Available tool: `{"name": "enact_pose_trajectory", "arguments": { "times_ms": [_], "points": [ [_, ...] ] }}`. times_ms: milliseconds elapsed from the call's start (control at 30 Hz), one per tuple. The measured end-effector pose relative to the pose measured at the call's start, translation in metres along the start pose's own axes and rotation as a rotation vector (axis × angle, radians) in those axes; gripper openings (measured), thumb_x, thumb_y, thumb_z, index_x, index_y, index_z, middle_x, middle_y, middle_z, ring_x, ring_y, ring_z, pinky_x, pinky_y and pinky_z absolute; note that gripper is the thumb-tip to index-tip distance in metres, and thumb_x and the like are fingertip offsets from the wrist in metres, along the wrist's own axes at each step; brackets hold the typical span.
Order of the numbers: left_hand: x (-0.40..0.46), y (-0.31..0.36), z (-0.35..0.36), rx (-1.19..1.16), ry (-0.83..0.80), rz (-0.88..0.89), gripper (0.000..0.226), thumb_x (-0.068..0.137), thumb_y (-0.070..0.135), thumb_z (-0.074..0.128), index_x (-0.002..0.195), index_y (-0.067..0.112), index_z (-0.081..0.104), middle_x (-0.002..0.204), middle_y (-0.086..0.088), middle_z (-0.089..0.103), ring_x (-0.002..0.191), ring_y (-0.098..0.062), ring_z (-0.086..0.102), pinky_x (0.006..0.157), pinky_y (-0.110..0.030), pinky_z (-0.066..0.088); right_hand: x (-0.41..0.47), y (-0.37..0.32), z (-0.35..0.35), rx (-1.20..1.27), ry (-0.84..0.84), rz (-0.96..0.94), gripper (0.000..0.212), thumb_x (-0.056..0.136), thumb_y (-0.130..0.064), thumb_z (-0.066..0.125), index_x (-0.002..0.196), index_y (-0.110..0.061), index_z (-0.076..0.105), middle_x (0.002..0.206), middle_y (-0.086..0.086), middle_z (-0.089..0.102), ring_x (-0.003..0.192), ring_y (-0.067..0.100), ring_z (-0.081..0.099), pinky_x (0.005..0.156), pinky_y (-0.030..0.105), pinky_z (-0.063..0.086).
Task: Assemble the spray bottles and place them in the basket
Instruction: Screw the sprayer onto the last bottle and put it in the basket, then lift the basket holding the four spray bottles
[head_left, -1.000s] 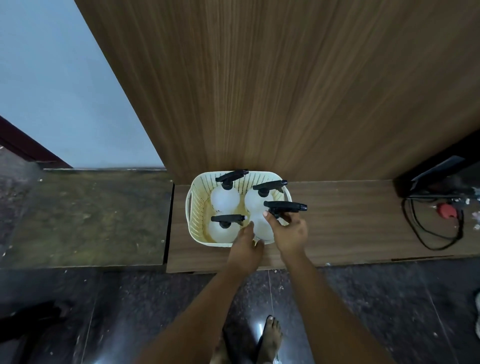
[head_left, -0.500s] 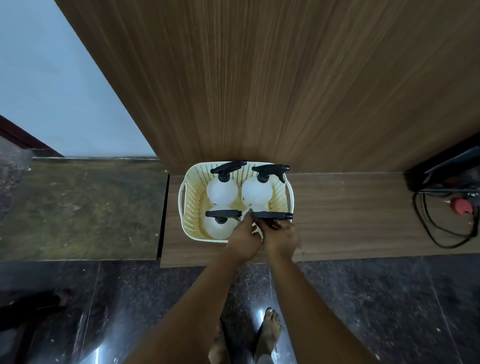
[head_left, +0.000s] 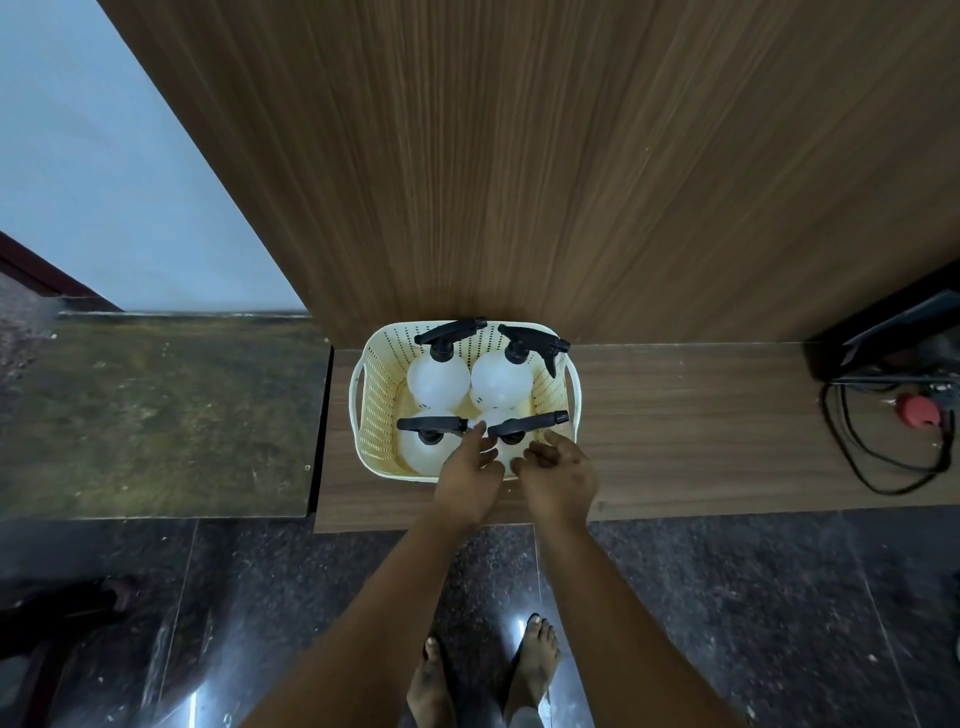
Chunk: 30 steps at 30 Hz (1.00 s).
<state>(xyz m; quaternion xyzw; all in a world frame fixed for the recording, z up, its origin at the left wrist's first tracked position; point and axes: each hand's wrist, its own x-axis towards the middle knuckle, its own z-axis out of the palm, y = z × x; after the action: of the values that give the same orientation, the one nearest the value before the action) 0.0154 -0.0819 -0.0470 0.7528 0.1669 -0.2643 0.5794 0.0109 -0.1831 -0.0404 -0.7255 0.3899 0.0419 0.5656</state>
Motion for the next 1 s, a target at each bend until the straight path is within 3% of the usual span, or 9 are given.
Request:
{"name": "enact_pose_trajectory", "arguments": {
  "times_ms": [100,200,433,500,600,700,833,933,1000],
  "points": [
    [-0.011,0.004,0.0,0.174,0.062,0.111,0.048,0.088,0.004,0.049,0.136,0.01,0.045,0.116,-0.008,0.06,0.11,-0.023,0.057,0.098,-0.039,0.045,-0.002,-0.001,-0.01,-0.044,0.08,-0.063,0.032,0.079,0.003,0.062,0.109,-0.005,0.063,0.092,0.012,0.071,0.069,0.011,0.058,0.053,-0.009,0.035],
    [-0.022,0.012,-0.003,0.433,0.318,0.299,0.023,0.086,0.011,0.052,0.106,0.005,0.062,0.084,-0.01,0.063,0.083,-0.028,0.06,0.076,-0.034,0.045,0.0,-0.007,-0.017,-0.045,0.137,-0.076,0.024,0.082,-0.001,0.057,0.103,-0.011,0.061,0.087,0.003,0.067,0.067,0.007,0.056,0.053,-0.002,0.037],
    [-0.031,0.023,-0.014,0.48,0.51,0.495,0.011,0.087,0.019,0.057,0.085,0.011,0.064,0.08,0.0,0.07,0.071,-0.019,0.066,0.07,-0.029,0.048,0.013,-0.021,-0.024,0.024,0.16,-0.052,0.029,0.077,-0.002,0.054,0.101,-0.016,0.059,0.095,0.001,0.064,0.085,0.02,0.06,0.066,0.023,0.044],
    [-0.028,0.028,-0.022,0.403,0.567,0.58,0.008,0.087,0.018,0.057,0.091,0.012,0.062,0.085,0.0,0.067,0.073,-0.016,0.064,0.069,-0.032,0.051,0.02,-0.024,-0.023,0.026,0.179,-0.092,0.027,0.078,-0.004,0.055,0.101,-0.018,0.059,0.102,0.005,0.062,0.087,0.021,0.06,0.072,0.03,0.048],
    [-0.017,0.033,-0.041,0.34,0.701,0.612,0.026,0.087,0.018,0.057,0.111,0.008,0.057,0.112,-0.008,0.056,0.099,-0.013,0.052,0.08,-0.03,0.049,0.034,-0.031,-0.024,-0.047,0.189,-0.186,0.029,0.084,-0.004,0.051,0.111,-0.013,0.058,0.111,0.006,0.05,0.093,0.02,0.054,0.08,0.029,0.045],
    [-0.001,0.029,-0.067,0.457,0.842,0.443,0.041,0.087,0.016,0.055,0.125,0.002,0.048,0.134,-0.019,0.044,0.122,-0.032,0.042,0.094,-0.039,0.039,0.054,-0.037,-0.023,-0.067,0.15,-0.206,0.033,0.09,-0.007,0.048,0.122,-0.01,0.055,0.124,0.008,0.052,0.106,0.022,0.056,0.093,0.031,0.047],
    [0.015,0.024,-0.094,0.286,0.756,0.097,0.052,0.094,0.017,0.049,0.139,-0.002,0.031,0.148,-0.021,0.029,0.138,-0.038,0.026,0.111,-0.047,0.027,0.082,-0.036,-0.017,-0.06,-0.041,0.0,0.035,0.09,-0.017,0.052,0.125,-0.015,0.052,0.114,0.002,0.065,0.107,0.022,0.059,0.1,0.037,0.047],
    [0.021,0.025,-0.103,0.062,0.658,-0.088,0.044,0.097,0.019,0.043,0.134,-0.004,0.035,0.14,-0.022,0.044,0.129,-0.038,0.042,0.101,-0.042,0.036,0.092,-0.033,-0.013,0.04,-0.142,0.105,0.014,0.091,-0.012,0.053,0.104,-0.012,0.058,0.077,-0.001,0.064,0.085,0.023,0.061,0.08,0.035,0.048],
    [0.022,0.025,-0.106,0.063,0.646,-0.13,0.039,0.097,0.017,0.04,0.131,-0.003,0.042,0.134,-0.021,0.051,0.123,-0.038,0.048,0.091,-0.038,0.039,0.094,-0.033,-0.011,0.118,-0.147,0.118,0.012,0.095,-0.009,0.049,0.087,-0.015,0.055,0.071,-0.002,0.062,0.071,0.018,0.061,0.08,0.034,0.048]
  ]
}}
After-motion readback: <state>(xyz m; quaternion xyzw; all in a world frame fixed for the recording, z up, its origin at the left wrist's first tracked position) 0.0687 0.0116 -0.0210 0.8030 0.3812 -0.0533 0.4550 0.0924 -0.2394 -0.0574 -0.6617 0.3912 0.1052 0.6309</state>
